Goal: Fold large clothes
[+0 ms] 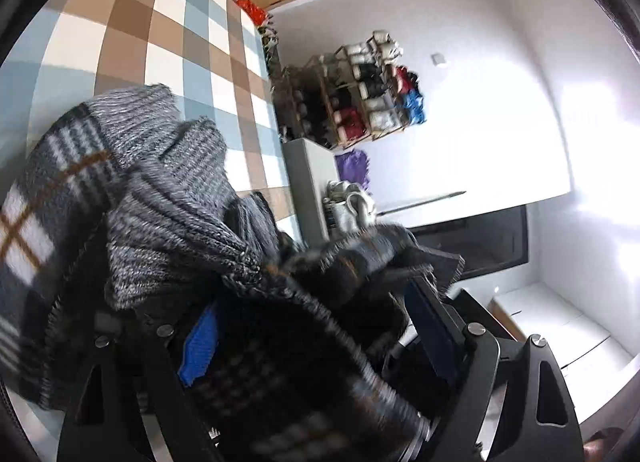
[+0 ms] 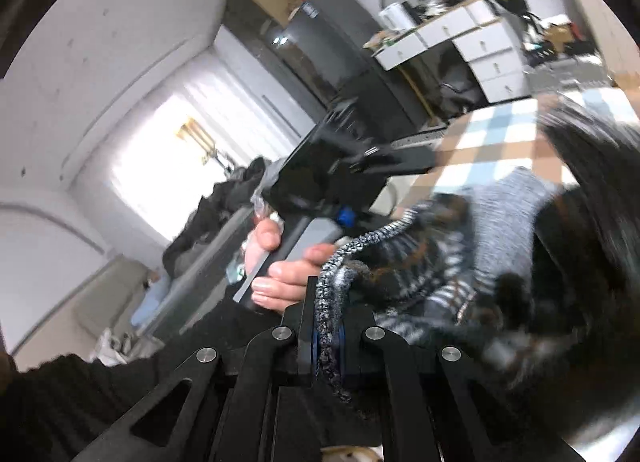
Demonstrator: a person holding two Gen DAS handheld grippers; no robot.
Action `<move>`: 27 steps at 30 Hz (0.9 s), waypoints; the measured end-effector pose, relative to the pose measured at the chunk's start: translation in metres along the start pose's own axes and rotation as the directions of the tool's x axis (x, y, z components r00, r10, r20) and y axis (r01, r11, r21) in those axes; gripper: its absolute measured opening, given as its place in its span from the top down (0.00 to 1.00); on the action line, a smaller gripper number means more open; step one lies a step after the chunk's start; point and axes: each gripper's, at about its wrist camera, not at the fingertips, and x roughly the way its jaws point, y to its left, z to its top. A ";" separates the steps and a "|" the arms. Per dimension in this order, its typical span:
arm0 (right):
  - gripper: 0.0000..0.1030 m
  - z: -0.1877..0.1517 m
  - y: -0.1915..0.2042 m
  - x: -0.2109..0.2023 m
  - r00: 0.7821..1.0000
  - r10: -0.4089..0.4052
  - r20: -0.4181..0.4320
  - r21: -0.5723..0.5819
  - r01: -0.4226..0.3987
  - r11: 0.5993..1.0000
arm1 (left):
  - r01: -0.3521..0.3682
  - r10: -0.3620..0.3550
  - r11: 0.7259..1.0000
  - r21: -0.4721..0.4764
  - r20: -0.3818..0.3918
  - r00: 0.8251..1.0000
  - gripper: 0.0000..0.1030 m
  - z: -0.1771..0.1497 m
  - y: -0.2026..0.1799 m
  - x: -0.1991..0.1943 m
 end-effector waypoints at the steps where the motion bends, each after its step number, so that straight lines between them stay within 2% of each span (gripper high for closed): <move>1: 0.94 0.005 0.001 0.016 0.999 -0.028 -0.027 -0.001 0.028 1.000 | -0.010 0.010 1.000 -0.007 -0.015 1.000 0.20 0.003 0.003 0.002; 3: 0.94 0.010 -0.001 0.038 0.995 -0.083 -0.062 0.007 0.083 0.996 | -0.101 0.100 0.994 -0.037 -0.028 0.995 0.20 0.012 0.014 -0.001; 5: 0.94 0.014 -0.004 0.056 0.986 -0.144 -0.084 0.019 0.146 0.989 | -0.141 0.140 0.987 -0.076 -0.010 0.990 0.20 0.017 0.024 -0.014; 7: 0.94 0.017 -0.008 0.069 0.974 -0.209 -0.087 0.029 0.212 0.977 | -0.181 0.186 0.978 -0.105 0.036 0.982 0.20 0.018 0.027 -0.035; 10: 0.94 0.017 -0.015 0.072 0.961 -0.263 -0.086 0.042 0.267 0.963 | -0.229 0.239 0.968 -0.099 0.099 0.966 0.20 0.015 0.022 -0.066; 13: 0.93 0.017 -0.032 0.075 0.956 -0.277 -0.093 0.124 0.287 0.950 | -0.423 0.439 0.896 -0.139 0.117 0.891 0.20 0.014 0.025 -0.082; 15: 0.93 0.015 -0.039 0.071 0.952 -0.292 -0.087 0.144 0.303 0.942 | -0.519 0.535 0.837 -0.173 0.056 0.843 0.20 0.013 0.038 -0.073; 16: 0.93 0.014 -0.039 0.068 0.954 -0.291 -0.078 0.146 0.299 0.943 | -0.535 0.548 0.825 -0.182 0.026 0.836 0.20 0.012 0.045 -0.070; 19: 0.93 0.008 -0.032 0.049 0.958 -0.284 -0.028 0.144 0.285 0.948 | -0.534 0.534 0.820 -0.207 -0.059 0.843 0.20 0.002 0.067 -0.049; 21: 0.94 0.003 -0.029 0.035 0.963 -0.269 -0.001 0.148 0.266 0.952 | -0.489 0.481 0.848 -0.206 -0.089 0.872 0.20 -0.008 0.073 -0.033; 27: 0.94 -0.006 -0.029 -0.015 0.963 -0.260 0.070 0.164 0.246 0.955 | -0.374 0.365 0.907 -0.195 -0.082 0.927 0.20 -0.037 0.057 -0.004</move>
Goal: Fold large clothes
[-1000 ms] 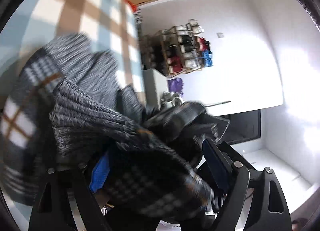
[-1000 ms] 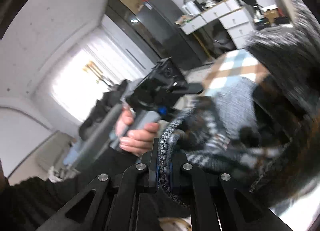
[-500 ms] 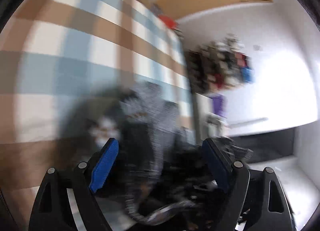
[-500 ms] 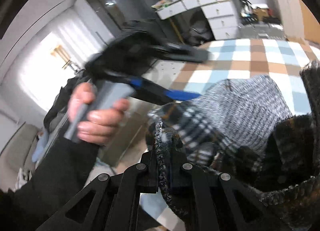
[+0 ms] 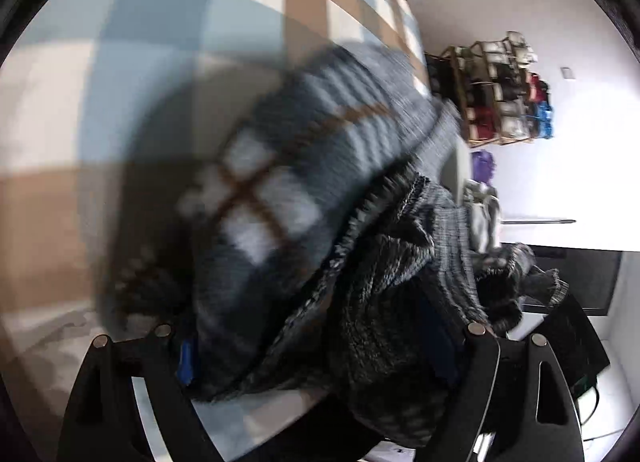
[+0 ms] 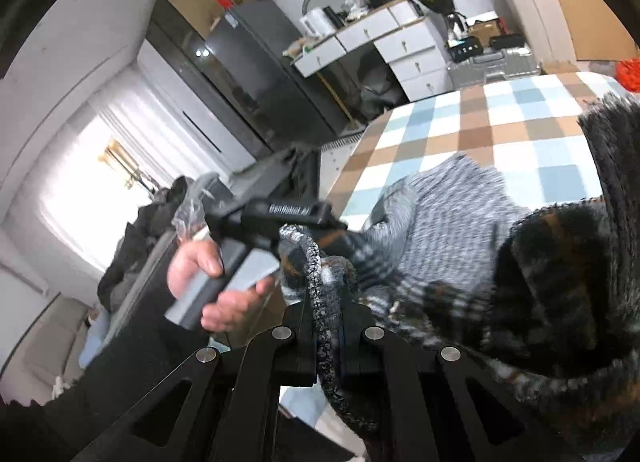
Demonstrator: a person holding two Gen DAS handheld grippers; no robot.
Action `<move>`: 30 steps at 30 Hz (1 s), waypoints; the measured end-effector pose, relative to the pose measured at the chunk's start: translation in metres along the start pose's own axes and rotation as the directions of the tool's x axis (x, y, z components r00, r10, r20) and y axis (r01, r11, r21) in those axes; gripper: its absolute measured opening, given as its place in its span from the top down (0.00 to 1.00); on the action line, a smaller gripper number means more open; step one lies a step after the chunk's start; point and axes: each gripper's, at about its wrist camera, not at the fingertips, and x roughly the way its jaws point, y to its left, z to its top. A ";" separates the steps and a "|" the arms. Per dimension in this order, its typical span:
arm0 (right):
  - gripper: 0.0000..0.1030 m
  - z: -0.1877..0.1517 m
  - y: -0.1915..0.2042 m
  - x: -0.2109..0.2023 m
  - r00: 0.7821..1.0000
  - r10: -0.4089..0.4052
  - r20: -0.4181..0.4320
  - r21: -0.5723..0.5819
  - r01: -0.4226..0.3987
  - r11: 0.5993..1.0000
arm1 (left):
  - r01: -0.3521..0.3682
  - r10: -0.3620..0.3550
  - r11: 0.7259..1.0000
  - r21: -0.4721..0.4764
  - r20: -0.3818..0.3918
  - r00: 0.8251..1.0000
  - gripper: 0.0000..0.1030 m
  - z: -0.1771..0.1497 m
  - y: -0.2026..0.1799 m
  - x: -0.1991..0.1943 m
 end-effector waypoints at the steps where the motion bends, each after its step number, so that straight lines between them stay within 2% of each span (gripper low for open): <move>1: 0.94 0.001 -0.005 -0.010 1.000 -0.003 0.004 0.002 0.003 1.000 | 0.012 -0.012 1.000 0.004 0.001 1.000 0.20 -0.006 0.000 0.002; 5: 0.94 0.013 -0.026 -0.038 0.998 -0.058 0.032 0.002 0.058 0.998 | 0.059 -0.059 0.998 -0.015 -0.021 0.998 0.20 -0.030 -0.009 0.029; 8: 0.94 0.022 -0.044 -0.059 0.993 -0.107 0.045 0.002 0.107 0.994 | 0.125 -0.124 0.990 -0.072 0.013 0.992 0.20 -0.044 -0.010 0.047; 10: 0.94 0.027 -0.057 -0.071 0.988 -0.149 0.044 0.009 0.149 0.989 | 0.137 -0.135 0.987 -0.085 0.031 0.990 0.20 -0.052 -0.018 0.058; 15: 0.94 0.038 -0.085 -0.117 0.967 -0.241 0.082 0.041 0.238 0.970 | 0.244 -0.236 0.958 -0.153 0.067 0.969 0.20 -0.060 -0.027 0.073; 17: 0.94 0.034 -0.096 -0.147 0.948 -0.292 0.124 0.055 0.287 0.956 | 0.248 -0.238 0.957 -0.152 0.079 0.968 0.20 -0.060 -0.025 0.068; 19: 0.94 0.017 -0.115 -0.176 0.930 -0.347 0.125 0.089 0.337 0.937 | 0.207 -0.199 0.972 -0.112 0.079 0.977 0.20 -0.062 -0.026 0.058; 20: 0.94 0.008 -0.124 -0.186 0.918 -0.378 0.121 0.100 0.368 0.925 | 0.176 -0.168 0.980 -0.089 0.084 0.982 0.20 -0.064 -0.025 0.051; 21: 0.94 -0.002 -0.133 -0.195 0.900 -0.420 0.117 0.113 0.408 0.906 | 0.146 -0.139 0.987 -0.072 0.089 0.986 0.20 -0.065 -0.024 0.044; 22: 0.94 -0.014 -0.144 -0.206 0.873 -0.474 0.115 0.133 0.459 0.878 | 0.131 -0.126 0.990 -0.056 0.092 0.988 0.20 -0.066 -0.023 0.039; 23: 0.94 -0.022 -0.150 -0.212 0.858 -0.501 0.109 0.142 0.486 0.863 | 0.120 -0.116 0.992 -0.041 0.094 0.989 0.20 -0.066 -0.021 0.034; 25: 0.93 -0.039 -0.164 -0.222 0.845 -0.531 0.053 0.142 0.520 0.842 | 0.101 -0.099 0.995 -0.023 0.103 0.990 0.20 -0.066 -0.017 0.026; 26: 0.92 -0.043 -0.166 -0.224 0.842 -0.538 0.039 0.137 0.529 0.838 | 0.102 -0.100 0.995 -0.010 0.102 0.990 0.20 -0.066 -0.014 0.022; 27: 0.90 -0.047 -0.162 -0.227 0.826 -0.563 0.030 0.121 0.556 0.823 | 0.107 -0.106 0.994 -0.005 0.099 0.989 0.20 -0.065 -0.010 0.018; 28: 0.89 -0.048 -0.156 -0.231 0.801 -0.597 0.031 0.096 0.593 0.800 | 0.110 -0.110 0.994 -0.004 0.096 0.989 0.20 -0.066 -0.009 0.018; 30: 0.84 -0.045 -0.144 -0.235 0.794 -0.608 0.029 0.051 0.606 0.794 | 0.112 -0.111 0.994 0.001 0.083 0.990 0.20 -0.060 -0.004 0.019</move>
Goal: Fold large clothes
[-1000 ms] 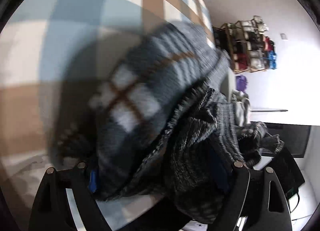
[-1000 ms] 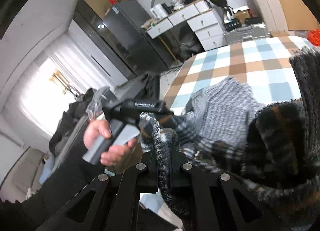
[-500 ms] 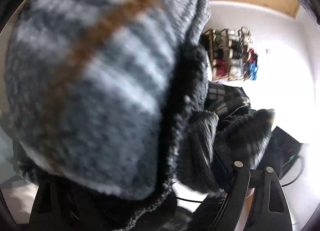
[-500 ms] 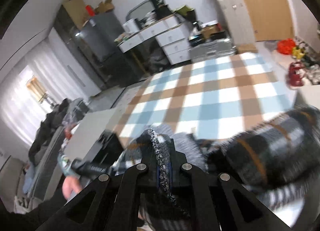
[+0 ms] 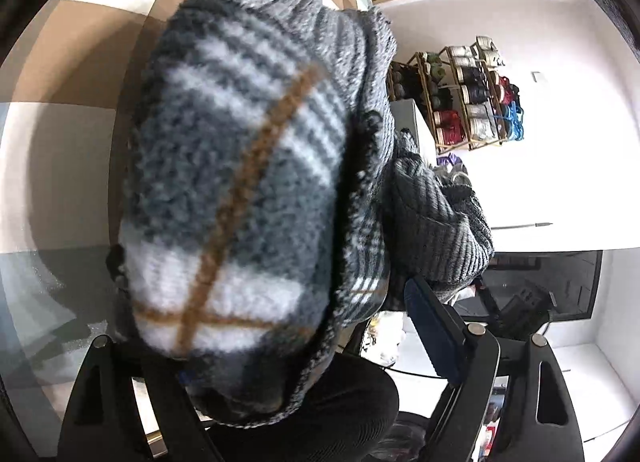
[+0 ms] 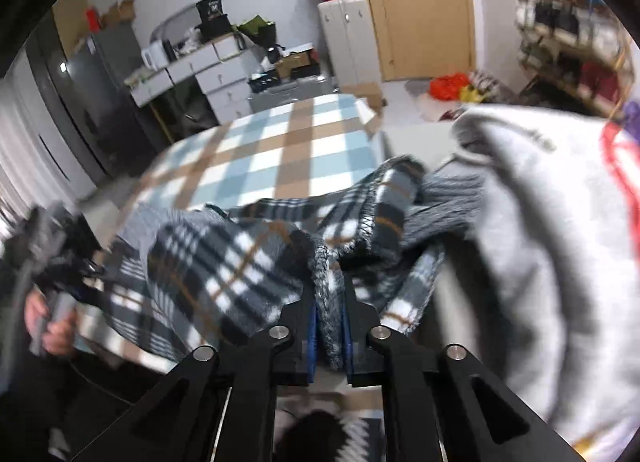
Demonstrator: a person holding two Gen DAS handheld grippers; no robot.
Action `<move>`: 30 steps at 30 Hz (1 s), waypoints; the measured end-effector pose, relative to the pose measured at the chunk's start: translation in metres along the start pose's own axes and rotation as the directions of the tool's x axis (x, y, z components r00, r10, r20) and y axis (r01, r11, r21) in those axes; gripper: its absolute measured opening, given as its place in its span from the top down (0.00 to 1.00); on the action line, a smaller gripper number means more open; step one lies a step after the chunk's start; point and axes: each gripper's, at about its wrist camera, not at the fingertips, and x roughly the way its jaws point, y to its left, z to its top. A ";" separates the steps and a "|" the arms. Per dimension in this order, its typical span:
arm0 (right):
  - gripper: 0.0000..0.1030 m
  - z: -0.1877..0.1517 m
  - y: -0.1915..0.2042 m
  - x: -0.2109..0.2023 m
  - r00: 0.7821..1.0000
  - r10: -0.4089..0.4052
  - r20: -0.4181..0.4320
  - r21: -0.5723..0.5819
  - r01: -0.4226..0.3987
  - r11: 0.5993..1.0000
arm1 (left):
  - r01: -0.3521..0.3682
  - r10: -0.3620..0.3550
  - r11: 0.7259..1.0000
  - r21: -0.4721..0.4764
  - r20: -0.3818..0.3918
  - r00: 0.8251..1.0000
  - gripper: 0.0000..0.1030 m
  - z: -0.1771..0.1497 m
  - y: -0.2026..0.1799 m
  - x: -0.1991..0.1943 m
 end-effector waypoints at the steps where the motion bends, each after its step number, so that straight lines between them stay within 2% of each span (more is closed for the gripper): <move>1: 0.80 0.003 0.005 -0.006 1.000 0.001 -0.004 -0.034 -0.001 0.999 | -0.004 0.004 1.000 0.000 -0.002 1.000 0.20 -0.002 0.002 0.000; 2: 0.60 0.009 0.012 -0.012 1.000 0.006 0.002 -0.085 -0.006 0.996 | -0.009 0.009 1.000 0.000 -0.005 1.000 0.20 -0.005 0.003 0.000; 3: 0.33 0.016 0.023 -0.020 1.000 0.013 0.020 -0.148 -0.010 0.989 | -0.012 0.012 1.000 0.003 -0.009 1.000 0.20 -0.017 0.001 0.009; 5: 0.13 0.028 0.044 -0.033 0.996 0.035 0.083 -0.258 -0.013 0.966 | -0.003 0.004 1.000 0.014 -0.021 1.000 0.20 -0.026 -0.002 0.014; 6: 0.06 0.035 0.056 -0.037 0.994 0.059 0.096 -0.306 -0.027 0.952 | 0.003 -0.003 1.000 0.020 -0.025 1.000 0.20 -0.030 -0.004 0.014; 7: 0.03 0.043 0.066 -0.036 0.993 0.086 0.084 -0.345 -0.052 0.937 | 0.004 -0.003 1.000 0.026 -0.028 1.000 0.20 -0.031 -0.011 0.020; 9: 0.01 0.061 0.096 -0.018 0.989 0.146 -0.016 -0.437 -0.138 0.889 | -0.003 0.004 0.999 0.035 -0.028 1.000 0.20 -0.033 -0.014 0.021; 10: 0.01 0.069 0.114 -0.001 0.983 0.152 -0.101 -0.488 -0.182 0.854 | -0.007 0.008 0.999 0.038 -0.030 1.000 0.20 -0.029 -0.018 0.027; 12: 0.01 0.074 0.139 0.033 0.969 0.102 -0.223 -0.570 -0.214 0.793 | -0.009 0.010 0.999 0.035 -0.036 0.999 0.20 -0.028 -0.016 0.028; 13: 0.01 0.075 0.150 0.055 0.953 0.057 -0.298 -0.607 -0.235 0.759 | -0.010 0.012 0.999 0.033 -0.039 0.999 0.20 -0.024 -0.024 0.037; 15: 0.02 0.073 0.159 0.090 0.919 -0.011 -0.393 -0.626 -0.259 0.736 | -0.019 0.021 0.999 0.041 -0.049 0.999 0.20 -0.025 -0.025 0.040; 16: 0.05 0.071 0.160 0.111 0.890 -0.046 -0.454 -0.612 -0.274 0.741 | -0.021 0.023 0.999 0.045 -0.048 0.999 0.20 -0.026 -0.022 0.036; 17: 0.19 0.065 0.158 0.126 0.860 -0.070 -0.506 -0.592 -0.287 0.753 | -0.022 0.024 0.999 0.048 -0.048 0.999 0.20 -0.027 -0.022 0.034; 18: 0.54 0.061 0.155 0.135 0.839 -0.091 -0.536 -0.577 -0.286 0.765 | -0.019 0.021 0.999 0.047 -0.052 0.998 0.20 -0.028 -0.022 0.034; 19: 0.70 0.056 0.150 0.139 0.820 -0.104 -0.563 -0.545 -0.273 0.792 | -0.016 0.018 0.999 0.048 -0.055 0.998 0.20 -0.029 -0.022 0.034; 20: 0.75 0.054 0.143 0.138 0.818 -0.109 -0.564 -0.528 -0.255 0.810 | -0.013 0.016 0.999 0.048 -0.056 0.998 0.20 -0.028 -0.025 0.036; 21: 0.76 0.055 0.137 0.130 0.831 -0.099 -0.547 -0.518 -0.244 0.820 | -0.014 0.017 0.998 0.054 -0.059 0.998 0.20 -0.029 -0.026 0.035; 23: 0.79 0.063 0.117 0.103 0.892 -0.049 -0.450 -0.473 -0.191 0.860 | -0.018 0.022 0.998 0.064 -0.063 0.998 0.20 -0.028 -0.033 0.039; 25: 0.81 0.074 0.082 0.078 0.934 0.001 -0.357 -0.331 -0.128 0.935 | -0.015 0.020 0.997 0.072 -0.065 0.998 0.20 -0.029 -0.036 0.040; 27: 0.81 0.078 0.033 0.050 0.971 -0.014 -0.239 -0.154 -0.023 0.988 | -0.016 0.021 0.997 0.072 -0.062 0.998 0.20 -0.029 -0.037 0.041; 28: 0.81 0.076 0.010 0.039 0.980 -0.040 -0.193 -0.066 0.028 0.997 | -0.020 0.024 0.997 0.072 -0.059 0.998 0.20 -0.029 -0.037 0.041; 30: 0.81 0.059 -0.044 0.027 0.980 -0.102 -0.171 0.127 0.124 0.984 | -0.023 0.027 0.997 0.074 -0.053 0.998 0.20 -0.029 -0.037 0.041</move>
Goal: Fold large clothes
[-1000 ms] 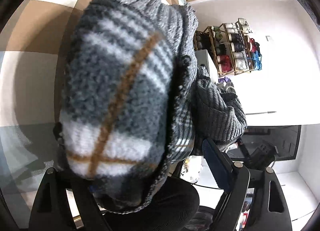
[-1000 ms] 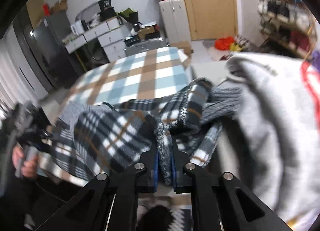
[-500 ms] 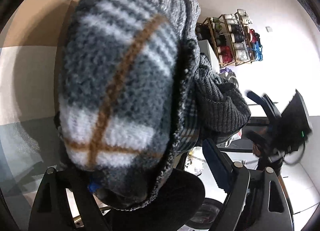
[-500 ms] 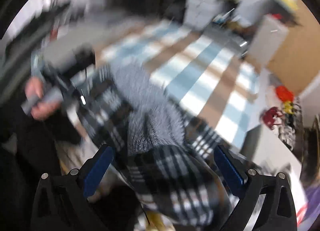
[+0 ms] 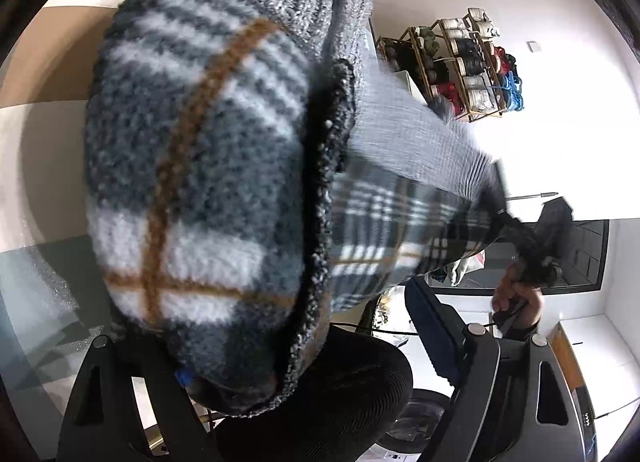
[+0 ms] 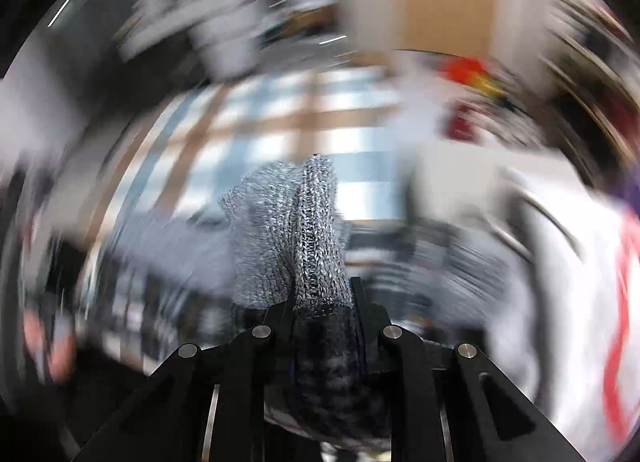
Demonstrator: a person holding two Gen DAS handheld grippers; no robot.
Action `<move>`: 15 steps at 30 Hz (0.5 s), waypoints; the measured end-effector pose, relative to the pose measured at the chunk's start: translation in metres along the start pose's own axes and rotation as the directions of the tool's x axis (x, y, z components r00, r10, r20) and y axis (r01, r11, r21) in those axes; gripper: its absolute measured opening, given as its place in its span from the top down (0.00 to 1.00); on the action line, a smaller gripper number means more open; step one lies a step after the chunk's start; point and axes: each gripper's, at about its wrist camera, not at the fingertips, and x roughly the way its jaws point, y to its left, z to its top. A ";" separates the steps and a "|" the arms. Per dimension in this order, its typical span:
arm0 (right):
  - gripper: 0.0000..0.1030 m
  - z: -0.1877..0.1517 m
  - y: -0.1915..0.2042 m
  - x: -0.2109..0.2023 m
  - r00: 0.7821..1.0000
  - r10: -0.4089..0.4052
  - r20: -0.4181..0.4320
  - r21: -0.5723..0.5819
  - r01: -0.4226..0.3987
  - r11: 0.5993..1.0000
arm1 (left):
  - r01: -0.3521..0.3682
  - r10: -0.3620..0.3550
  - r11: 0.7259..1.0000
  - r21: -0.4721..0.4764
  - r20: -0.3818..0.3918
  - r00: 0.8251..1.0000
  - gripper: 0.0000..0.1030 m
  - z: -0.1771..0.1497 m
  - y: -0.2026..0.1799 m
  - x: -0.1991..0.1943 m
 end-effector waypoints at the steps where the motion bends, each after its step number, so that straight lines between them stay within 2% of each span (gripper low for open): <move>1: 0.80 -0.010 -0.024 0.003 0.999 -0.037 -0.002 0.090 0.037 0.995 | 0.000 0.000 1.000 0.001 0.000 1.000 0.20 0.000 0.000 0.000; 2: 0.75 -0.017 -0.039 0.007 0.998 -0.053 -0.020 0.145 0.056 0.988 | -0.001 0.001 1.000 0.002 0.001 1.000 0.20 -0.001 0.000 0.000; 3: 0.61 -0.026 -0.049 0.011 0.996 -0.072 -0.047 0.186 0.079 0.979 | -0.005 0.005 1.000 0.004 0.002 1.000 0.20 -0.001 0.001 -0.001; 5: 0.41 -0.044 -0.057 0.013 0.996 -0.058 -0.067 0.230 0.072 0.971 | -0.023 0.023 1.000 0.013 0.020 1.000 0.20 -0.003 0.001 -0.004; 7: 0.39 -0.062 -0.055 -0.001 0.999 -0.026 -0.020 0.229 0.029 0.973 | -0.044 0.042 0.998 0.041 0.049 0.998 0.20 -0.006 -0.002 -0.013; 9: 0.32 -0.077 -0.049 -0.027 0.997 -0.040 0.064 0.217 0.026 0.976 | -0.052 0.045 0.996 0.069 0.097 0.994 0.20 -0.009 -0.008 -0.026; 10: 0.28 -0.088 -0.046 -0.046 0.990 -0.043 0.133 0.198 0.016 0.980 | -0.060 0.050 0.995 0.085 0.118 0.992 0.20 -0.010 -0.011 -0.031; 12: 0.08 -0.110 -0.035 -0.078 0.963 -0.068 0.263 0.172 0.022 0.985 | -0.092 0.067 0.987 0.129 0.183 0.981 0.20 -0.016 -0.023 -0.046; 14: 0.00 -0.140 -0.028 -0.102 0.923 -0.041 0.383 0.136 -0.012 0.991 | -0.093 0.055 0.982 0.165 0.218 0.974 0.20 -0.022 -0.036 -0.056; 15: 0.00 -0.154 -0.026 -0.106 0.909 -0.015 0.416 0.131 -0.044 0.990 | -0.081 0.035 0.979 0.188 0.233 0.972 0.20 -0.026 -0.045 -0.060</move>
